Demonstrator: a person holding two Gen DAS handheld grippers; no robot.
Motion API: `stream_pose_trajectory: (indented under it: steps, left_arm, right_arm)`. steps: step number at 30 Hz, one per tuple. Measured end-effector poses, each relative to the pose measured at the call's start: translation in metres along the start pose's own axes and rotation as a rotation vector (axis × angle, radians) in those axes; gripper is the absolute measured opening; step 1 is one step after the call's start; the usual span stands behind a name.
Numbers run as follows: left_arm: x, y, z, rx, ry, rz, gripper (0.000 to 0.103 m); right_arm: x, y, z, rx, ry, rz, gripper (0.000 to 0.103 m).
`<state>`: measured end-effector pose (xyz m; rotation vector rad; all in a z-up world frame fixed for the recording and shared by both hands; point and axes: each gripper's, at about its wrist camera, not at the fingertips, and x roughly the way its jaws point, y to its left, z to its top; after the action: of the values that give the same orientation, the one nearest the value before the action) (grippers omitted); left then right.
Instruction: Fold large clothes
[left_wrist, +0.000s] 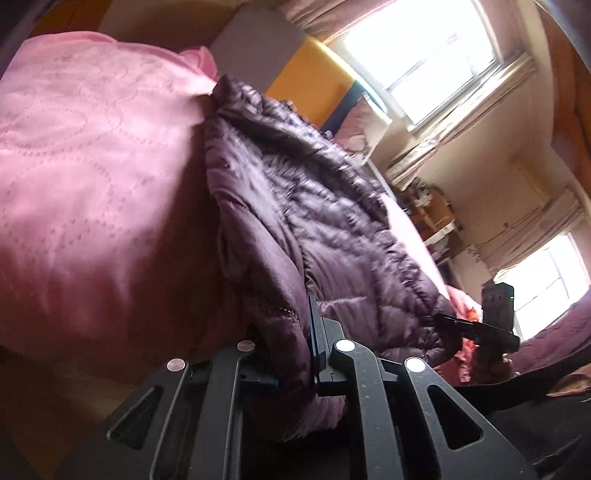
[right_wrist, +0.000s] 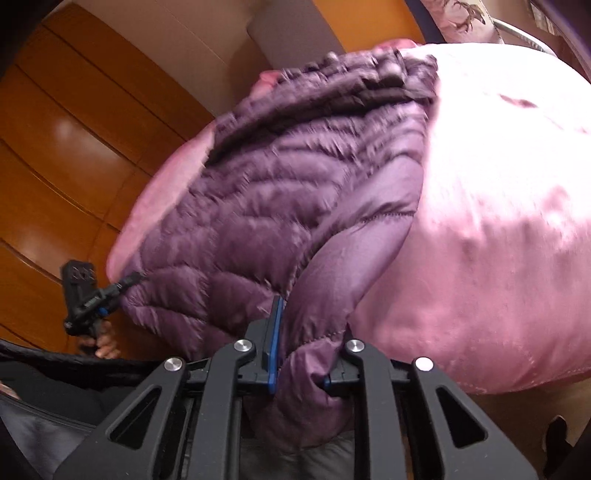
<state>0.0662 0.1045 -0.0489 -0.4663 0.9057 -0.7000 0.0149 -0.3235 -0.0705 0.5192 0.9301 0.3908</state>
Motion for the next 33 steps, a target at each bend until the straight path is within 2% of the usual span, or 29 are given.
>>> stream_pose_trajectory:
  steps: [4,7,9,13,16,18,20,21,22,23,24,25,26,27,28,29,31,33]
  left_arm:
    - [-0.006,-0.014,0.028,0.037,-0.049,-0.068,0.01]
    - [-0.005,-0.021,0.055,0.065,-0.088,-0.118,0.01]
    - [0.0,-0.026,0.078,0.094,-0.115,-0.142,0.01]
    - [0.021,-0.027,0.12,0.116,-0.149,-0.136,0.01]
    - [0.046,-0.018,0.151,0.095,-0.157,-0.123,0.01]
    - [0.065,-0.009,0.172,0.061,-0.14,-0.118,0.01]
    - [0.082,0.0,0.191,0.009,-0.108,-0.092,0.018]
    - [0.091,0.005,0.199,-0.019,-0.085,-0.079,0.02]
    - [0.097,0.007,0.205,-0.032,-0.076,-0.063,0.025]
    - [0.102,0.01,0.211,-0.045,-0.075,-0.041,0.034]
    - [0.105,0.015,0.218,-0.068,-0.072,-0.032,0.04]
    - [0.107,0.021,0.224,-0.11,-0.072,-0.048,0.059]
    - [0.105,0.025,0.227,-0.147,-0.087,-0.065,0.086]
    - [0.1,0.031,0.229,-0.186,-0.125,-0.086,0.094]
    - [0.095,0.035,0.23,-0.207,-0.158,-0.098,0.096]
    - [0.09,0.041,0.231,-0.226,-0.177,-0.106,0.096]
    - [0.086,0.055,0.227,-0.25,-0.175,-0.09,0.096]
    - [0.09,0.065,0.216,-0.239,-0.138,-0.059,0.096]
  right_arm:
    - [-0.024,0.001,0.03,0.041,-0.125,0.119,0.012]
    - [-0.028,-0.003,0.056,0.077,-0.19,0.161,0.012]
    - [-0.026,-0.008,0.077,0.098,-0.223,0.164,0.012]
    - [-0.009,-0.027,0.121,0.148,-0.27,0.154,0.012]
    - [0.01,-0.045,0.153,0.204,-0.273,0.145,0.012]
    - [0.026,-0.054,0.174,0.223,-0.265,0.104,0.013]
    - [0.042,-0.065,0.191,0.243,-0.247,0.087,0.017]
    - [0.046,-0.07,0.197,0.25,-0.243,0.083,0.02]
    - [0.053,-0.075,0.205,0.265,-0.242,0.102,0.034]
    - [0.059,-0.081,0.211,0.287,-0.246,0.136,0.055]
    - [0.064,-0.089,0.216,0.327,-0.255,0.175,0.066]
    - [0.065,-0.095,0.219,0.355,-0.261,0.192,0.079]
    - [0.067,-0.101,0.222,0.376,-0.274,0.203,0.089]
    - [0.066,-0.105,0.223,0.388,-0.297,0.218,0.095]
    - [0.064,-0.106,0.223,0.391,-0.315,0.224,0.101]
    - [0.06,-0.108,0.221,0.393,-0.335,0.225,0.101]
    - [0.051,-0.113,0.211,0.398,-0.356,0.237,0.101]
    - [0.044,-0.117,0.193,0.38,-0.355,0.196,0.101]
